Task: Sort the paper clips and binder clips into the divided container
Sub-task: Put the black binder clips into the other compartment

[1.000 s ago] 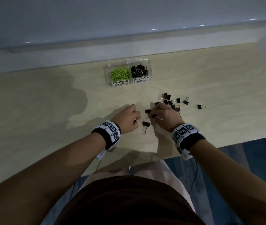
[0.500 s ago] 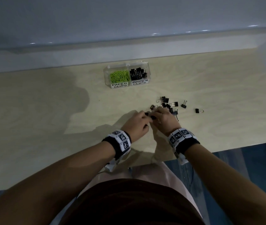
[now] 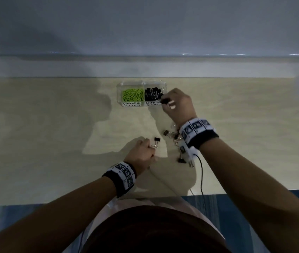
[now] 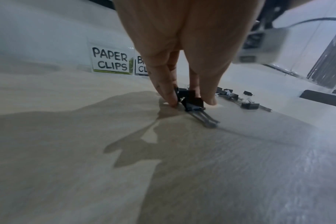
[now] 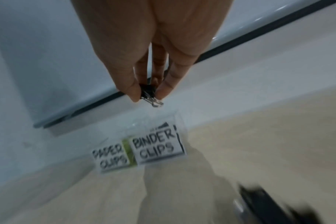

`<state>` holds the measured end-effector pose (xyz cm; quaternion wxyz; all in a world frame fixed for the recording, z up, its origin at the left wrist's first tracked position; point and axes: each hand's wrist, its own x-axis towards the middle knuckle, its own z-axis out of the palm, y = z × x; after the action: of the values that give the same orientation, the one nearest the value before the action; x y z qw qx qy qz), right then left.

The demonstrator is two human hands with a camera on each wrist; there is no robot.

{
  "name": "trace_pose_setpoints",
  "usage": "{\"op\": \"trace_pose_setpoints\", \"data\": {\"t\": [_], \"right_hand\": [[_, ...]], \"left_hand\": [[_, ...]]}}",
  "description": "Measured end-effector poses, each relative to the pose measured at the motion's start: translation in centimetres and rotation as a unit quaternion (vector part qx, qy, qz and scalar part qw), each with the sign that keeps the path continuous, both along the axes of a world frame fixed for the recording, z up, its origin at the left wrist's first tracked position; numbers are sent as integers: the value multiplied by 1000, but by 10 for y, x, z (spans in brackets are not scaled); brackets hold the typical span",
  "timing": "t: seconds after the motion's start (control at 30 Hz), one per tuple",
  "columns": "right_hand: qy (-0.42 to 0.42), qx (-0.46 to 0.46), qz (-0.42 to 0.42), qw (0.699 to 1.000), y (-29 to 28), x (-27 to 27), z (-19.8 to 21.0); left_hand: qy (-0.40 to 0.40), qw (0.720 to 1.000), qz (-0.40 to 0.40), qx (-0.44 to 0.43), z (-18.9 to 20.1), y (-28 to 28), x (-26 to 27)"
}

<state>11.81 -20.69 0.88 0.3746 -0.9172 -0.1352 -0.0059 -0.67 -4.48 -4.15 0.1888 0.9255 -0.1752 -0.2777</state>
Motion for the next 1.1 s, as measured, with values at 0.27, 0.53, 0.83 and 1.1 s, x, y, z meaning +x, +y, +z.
{"op": "trace_pose_setpoints", "data": {"t": [0.27,0.53,0.83,1.1], "right_hand": [[29,-60,-3,998,-11,33,6],[164,-129,8,978,-83,-31,-43],[186,-182,59,964,-68,-43,-45],[168,-120,30,978,-69,-49,-50]], "left_hand": [[-15,999,35,-32,2,2,3],[-137,970,153,-133,47,5,92],[-185,980,72,-6,56,-13,163],[-8,982,-184,42,11,-23,82]]}}
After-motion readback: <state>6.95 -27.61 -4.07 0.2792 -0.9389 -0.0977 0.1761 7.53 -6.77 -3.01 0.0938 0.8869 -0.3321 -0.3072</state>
